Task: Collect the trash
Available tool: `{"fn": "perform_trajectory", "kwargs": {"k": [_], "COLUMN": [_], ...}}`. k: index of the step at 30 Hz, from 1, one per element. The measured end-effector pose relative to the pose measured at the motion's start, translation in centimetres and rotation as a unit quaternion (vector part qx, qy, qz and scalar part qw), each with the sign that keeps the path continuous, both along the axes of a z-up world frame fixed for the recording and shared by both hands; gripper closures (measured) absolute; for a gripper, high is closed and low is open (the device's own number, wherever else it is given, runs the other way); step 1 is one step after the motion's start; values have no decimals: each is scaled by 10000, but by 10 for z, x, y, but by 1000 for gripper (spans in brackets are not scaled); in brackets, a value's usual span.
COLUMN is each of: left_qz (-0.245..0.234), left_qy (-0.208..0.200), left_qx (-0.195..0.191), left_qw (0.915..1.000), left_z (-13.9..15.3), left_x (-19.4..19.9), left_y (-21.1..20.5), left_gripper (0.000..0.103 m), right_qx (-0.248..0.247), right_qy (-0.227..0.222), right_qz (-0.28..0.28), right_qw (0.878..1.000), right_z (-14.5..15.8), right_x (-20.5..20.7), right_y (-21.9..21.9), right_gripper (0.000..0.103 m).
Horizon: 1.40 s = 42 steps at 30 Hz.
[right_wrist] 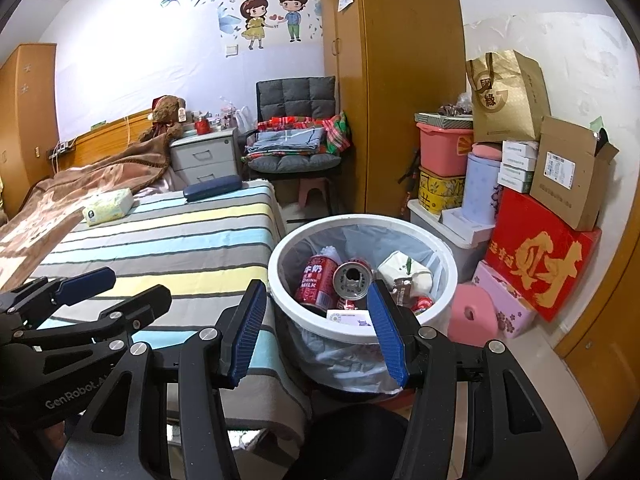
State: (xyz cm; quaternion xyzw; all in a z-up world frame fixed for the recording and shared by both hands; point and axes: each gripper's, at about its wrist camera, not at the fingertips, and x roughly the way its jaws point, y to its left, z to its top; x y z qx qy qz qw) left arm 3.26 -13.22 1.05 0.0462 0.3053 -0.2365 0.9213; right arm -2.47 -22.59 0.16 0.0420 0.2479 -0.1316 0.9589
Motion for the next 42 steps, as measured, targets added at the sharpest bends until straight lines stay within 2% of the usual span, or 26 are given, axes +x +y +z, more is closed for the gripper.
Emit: {"fn": "perform_trajectory", "kwargs": {"k": [42], "left_qz": [10], "left_qy": [-30], "left_qx": [2], "left_qw": [10000], "left_z": [2], "left_x": [-3], "left_y": [1], "left_gripper": [35], "right_qx": [-30], "right_qy": [-19], "right_qz": [30], "right_qw": [10000], "right_z": [3], "right_x": [-2], "right_y": [3], "right_gripper": [49]}}
